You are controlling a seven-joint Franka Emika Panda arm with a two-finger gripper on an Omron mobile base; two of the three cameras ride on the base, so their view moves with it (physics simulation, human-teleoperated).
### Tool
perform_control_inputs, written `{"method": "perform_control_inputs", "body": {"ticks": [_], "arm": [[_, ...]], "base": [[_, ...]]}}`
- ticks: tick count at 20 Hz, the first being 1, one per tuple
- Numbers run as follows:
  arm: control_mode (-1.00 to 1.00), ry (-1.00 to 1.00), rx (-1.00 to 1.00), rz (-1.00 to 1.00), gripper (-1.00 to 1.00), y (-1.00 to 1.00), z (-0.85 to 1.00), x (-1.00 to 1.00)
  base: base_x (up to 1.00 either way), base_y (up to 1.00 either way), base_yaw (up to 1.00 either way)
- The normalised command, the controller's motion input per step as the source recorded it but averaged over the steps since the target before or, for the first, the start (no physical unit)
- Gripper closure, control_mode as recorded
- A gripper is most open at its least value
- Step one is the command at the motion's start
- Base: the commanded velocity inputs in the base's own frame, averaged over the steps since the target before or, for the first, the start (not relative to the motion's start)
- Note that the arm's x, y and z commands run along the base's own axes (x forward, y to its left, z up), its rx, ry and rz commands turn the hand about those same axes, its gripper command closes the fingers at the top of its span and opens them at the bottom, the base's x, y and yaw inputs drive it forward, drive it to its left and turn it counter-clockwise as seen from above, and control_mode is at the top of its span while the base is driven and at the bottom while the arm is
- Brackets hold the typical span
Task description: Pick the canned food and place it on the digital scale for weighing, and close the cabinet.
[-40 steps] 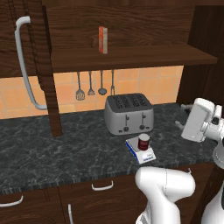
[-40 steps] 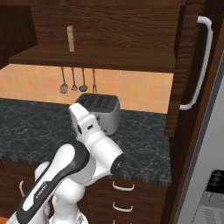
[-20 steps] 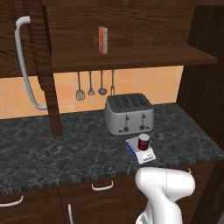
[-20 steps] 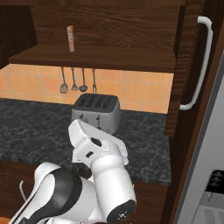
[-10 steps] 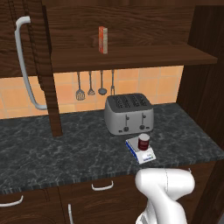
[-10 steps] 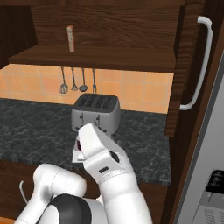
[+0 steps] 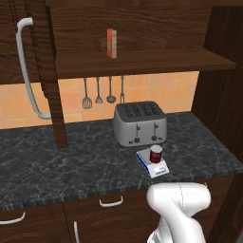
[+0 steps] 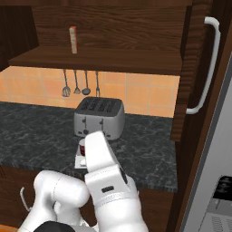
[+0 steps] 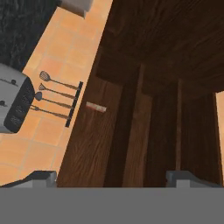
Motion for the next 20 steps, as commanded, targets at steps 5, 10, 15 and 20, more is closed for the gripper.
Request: {"method": "perform_control_inputs", "body": {"ticks": [5, 10, 15, 20], "arm": [[-1.00, 0.02, 0.01, -0.12, -1.00, -0.23, 0.00, 0.00], [-1.00, 0.02, 0.00, -0.08, -1.00, -0.16, 0.00, 0.00], [-1.00, 0.04, 0.00, -0.09, -1.00, -0.14, -0.02, 0.20], [-1.00, 0.00, 0.00, -0.09, -1.00, -0.24, -0.04, 0.05]], "base": [[0.00, 0.00, 0.00], [0.00, 0.00, 0.00], [0.00, 0.00, 0.00], [0.00, 0.00, 0.00]]}}
